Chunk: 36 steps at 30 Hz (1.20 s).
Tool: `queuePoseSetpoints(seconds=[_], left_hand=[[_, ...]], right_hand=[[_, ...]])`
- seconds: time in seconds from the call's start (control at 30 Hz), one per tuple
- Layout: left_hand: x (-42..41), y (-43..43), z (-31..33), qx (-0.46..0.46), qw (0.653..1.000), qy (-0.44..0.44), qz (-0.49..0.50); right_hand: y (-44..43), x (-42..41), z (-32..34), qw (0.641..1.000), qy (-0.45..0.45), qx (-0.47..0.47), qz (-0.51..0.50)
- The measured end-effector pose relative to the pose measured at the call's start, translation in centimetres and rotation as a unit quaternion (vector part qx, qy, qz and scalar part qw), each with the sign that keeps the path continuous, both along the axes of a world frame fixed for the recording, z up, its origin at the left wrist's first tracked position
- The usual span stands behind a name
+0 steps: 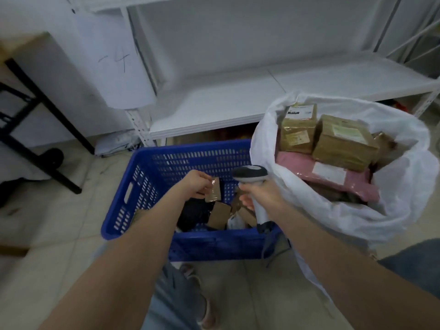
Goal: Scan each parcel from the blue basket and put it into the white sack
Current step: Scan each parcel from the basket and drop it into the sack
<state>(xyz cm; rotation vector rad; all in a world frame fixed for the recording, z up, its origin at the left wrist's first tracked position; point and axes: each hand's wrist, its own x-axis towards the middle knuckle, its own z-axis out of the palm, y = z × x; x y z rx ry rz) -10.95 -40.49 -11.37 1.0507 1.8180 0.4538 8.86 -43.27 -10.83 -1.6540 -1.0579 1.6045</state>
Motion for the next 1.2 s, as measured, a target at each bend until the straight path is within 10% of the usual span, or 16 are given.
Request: queuePoseSetpoints(seconds=[0.57,0.77,1.2], left_hand=[[8.1,5.0,-17.8,-0.154,0.986,-0.049,0.042],[4.4,4.4,-16.6,-0.123,0.987,-0.010,0.105],[-2.5,-4.0,-5.6,0.013,0.950,-0.206,0.236]], right_hand=[[2.8,-0.6,-11.0,0.985,-0.137,-0.082,-0.071],[1.9,0.0,-10.7,0.988,-0.069,-0.105,-0.091],[-4.3,-1.7,-2.7,0.997,0.015,0.008,-0.080]])
